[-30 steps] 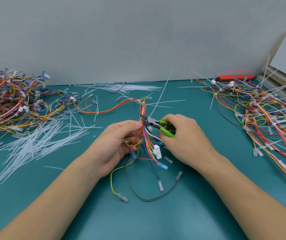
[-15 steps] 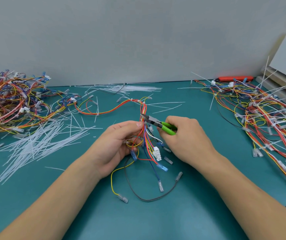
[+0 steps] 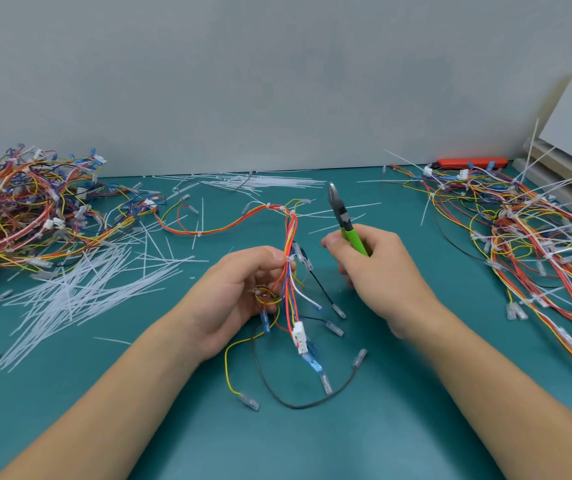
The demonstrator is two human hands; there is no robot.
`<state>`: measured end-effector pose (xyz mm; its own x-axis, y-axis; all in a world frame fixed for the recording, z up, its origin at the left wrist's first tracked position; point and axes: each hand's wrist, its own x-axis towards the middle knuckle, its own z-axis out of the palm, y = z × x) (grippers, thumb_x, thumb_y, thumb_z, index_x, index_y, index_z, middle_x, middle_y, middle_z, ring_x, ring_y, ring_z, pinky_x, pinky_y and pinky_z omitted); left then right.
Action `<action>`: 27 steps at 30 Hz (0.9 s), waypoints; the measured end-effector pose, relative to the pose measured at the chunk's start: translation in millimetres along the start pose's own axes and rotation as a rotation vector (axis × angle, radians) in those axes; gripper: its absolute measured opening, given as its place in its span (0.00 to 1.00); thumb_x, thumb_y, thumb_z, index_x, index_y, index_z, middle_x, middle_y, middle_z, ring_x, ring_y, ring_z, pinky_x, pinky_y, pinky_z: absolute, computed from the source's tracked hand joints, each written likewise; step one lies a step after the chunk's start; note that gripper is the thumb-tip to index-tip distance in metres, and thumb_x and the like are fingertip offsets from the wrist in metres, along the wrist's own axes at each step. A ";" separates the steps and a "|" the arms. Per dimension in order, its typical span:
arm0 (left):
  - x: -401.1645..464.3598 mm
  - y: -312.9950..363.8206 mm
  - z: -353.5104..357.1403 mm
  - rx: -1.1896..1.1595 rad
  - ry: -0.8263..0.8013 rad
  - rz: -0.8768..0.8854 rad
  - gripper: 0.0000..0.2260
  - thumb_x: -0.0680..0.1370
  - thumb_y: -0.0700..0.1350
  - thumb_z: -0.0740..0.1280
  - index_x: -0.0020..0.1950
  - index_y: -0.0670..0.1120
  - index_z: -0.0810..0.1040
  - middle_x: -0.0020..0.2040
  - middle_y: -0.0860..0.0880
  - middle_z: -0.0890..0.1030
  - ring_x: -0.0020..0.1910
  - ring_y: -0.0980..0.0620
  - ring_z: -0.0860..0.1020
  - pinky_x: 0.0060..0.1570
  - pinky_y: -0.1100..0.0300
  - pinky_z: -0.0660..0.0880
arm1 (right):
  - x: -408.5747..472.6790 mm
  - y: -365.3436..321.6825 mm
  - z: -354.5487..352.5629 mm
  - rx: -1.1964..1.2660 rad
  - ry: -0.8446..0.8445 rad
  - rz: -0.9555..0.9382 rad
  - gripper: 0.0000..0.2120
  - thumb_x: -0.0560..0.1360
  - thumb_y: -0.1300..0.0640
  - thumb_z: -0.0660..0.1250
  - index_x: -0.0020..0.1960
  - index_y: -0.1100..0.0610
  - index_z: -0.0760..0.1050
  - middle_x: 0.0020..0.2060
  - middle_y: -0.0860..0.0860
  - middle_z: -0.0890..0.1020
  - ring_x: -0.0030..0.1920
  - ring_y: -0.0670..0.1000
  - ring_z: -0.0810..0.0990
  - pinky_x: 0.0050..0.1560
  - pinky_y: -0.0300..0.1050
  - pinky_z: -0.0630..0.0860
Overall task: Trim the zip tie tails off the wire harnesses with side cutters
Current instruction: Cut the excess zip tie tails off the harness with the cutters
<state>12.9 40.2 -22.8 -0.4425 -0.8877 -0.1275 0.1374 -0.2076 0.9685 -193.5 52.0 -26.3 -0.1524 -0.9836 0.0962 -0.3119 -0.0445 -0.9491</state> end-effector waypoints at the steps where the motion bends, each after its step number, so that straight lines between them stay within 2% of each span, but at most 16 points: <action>1: -1.1 1.0 -0.2 0.030 -0.021 0.000 0.15 0.68 0.53 0.72 0.48 0.45 0.81 0.38 0.47 0.74 0.36 0.49 0.72 0.39 0.54 0.68 | -0.6 -1.7 1.7 0.088 -0.018 0.039 0.15 0.81 0.47 0.68 0.46 0.58 0.79 0.30 0.47 0.74 0.33 0.49 0.69 0.39 0.45 0.69; 4: -5.0 5.5 1.3 0.122 -0.082 0.015 0.10 0.69 0.52 0.70 0.42 0.46 0.78 0.38 0.46 0.72 0.36 0.50 0.70 0.38 0.55 0.67 | -2.4 -8.5 4.7 0.289 -0.040 0.123 0.09 0.82 0.50 0.69 0.52 0.55 0.84 0.35 0.47 0.83 0.35 0.48 0.77 0.41 0.47 0.77; 9: -10.0 10.2 3.7 0.252 -0.117 0.042 0.05 0.67 0.50 0.70 0.36 0.49 0.80 0.36 0.49 0.77 0.34 0.53 0.71 0.34 0.62 0.69 | -1.0 -13.6 -1.7 0.503 -0.044 0.195 0.10 0.82 0.52 0.69 0.58 0.56 0.83 0.45 0.51 0.88 0.37 0.48 0.78 0.45 0.49 0.80; 13: -13.7 14.1 5.9 0.398 -0.142 0.074 0.06 0.67 0.51 0.69 0.35 0.49 0.79 0.34 0.50 0.78 0.32 0.56 0.71 0.34 0.64 0.68 | -1.3 -14.3 -5.6 0.533 -0.078 0.188 0.06 0.82 0.58 0.68 0.56 0.56 0.83 0.45 0.50 0.88 0.40 0.49 0.79 0.48 0.52 0.81; 18: -16.7 17.0 6.2 0.459 -0.146 0.177 0.08 0.71 0.48 0.69 0.34 0.46 0.78 0.33 0.44 0.75 0.32 0.55 0.70 0.34 0.67 0.68 | -1.8 -14.8 -4.2 0.596 -0.071 0.184 0.04 0.82 0.61 0.68 0.53 0.56 0.82 0.44 0.51 0.88 0.42 0.49 0.83 0.48 0.51 0.84; 20: -15.3 18.3 6.2 0.470 -0.072 0.223 0.14 0.73 0.53 0.70 0.34 0.44 0.78 0.32 0.46 0.77 0.32 0.54 0.72 0.35 0.67 0.70 | -2.3 -16.2 -5.6 0.643 -0.077 0.169 0.05 0.83 0.62 0.67 0.54 0.57 0.81 0.45 0.52 0.88 0.44 0.51 0.86 0.50 0.52 0.85; 23: -11.2 15.3 6.2 0.557 0.223 0.318 0.18 0.74 0.58 0.71 0.34 0.45 0.82 0.31 0.49 0.82 0.30 0.54 0.77 0.35 0.66 0.73 | -4.2 -19.3 -7.1 0.556 -0.013 0.058 0.06 0.83 0.64 0.66 0.53 0.56 0.81 0.43 0.51 0.88 0.45 0.51 0.87 0.54 0.54 0.84; 25: -9.2 14.1 5.0 0.666 0.428 0.422 0.15 0.76 0.55 0.72 0.34 0.47 0.83 0.32 0.51 0.83 0.28 0.59 0.74 0.32 0.68 0.69 | -7.2 -23.3 -5.8 0.414 0.042 -0.096 0.08 0.82 0.65 0.67 0.50 0.55 0.82 0.41 0.50 0.88 0.44 0.48 0.86 0.50 0.47 0.83; 27: -8.5 14.7 6.6 0.641 0.477 0.484 0.13 0.77 0.55 0.72 0.37 0.50 0.84 0.34 0.53 0.84 0.30 0.60 0.74 0.32 0.69 0.69 | -11.8 -27.0 -2.0 0.324 0.027 -0.246 0.10 0.81 0.67 0.68 0.49 0.54 0.83 0.41 0.51 0.88 0.43 0.46 0.85 0.49 0.38 0.80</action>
<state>12.9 47.4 -6.1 -0.0343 -0.9226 0.3842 -0.3666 0.3693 0.8539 -185.1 65.2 -1.3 -0.1363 -0.9321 0.3357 -0.0309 -0.3347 -0.9418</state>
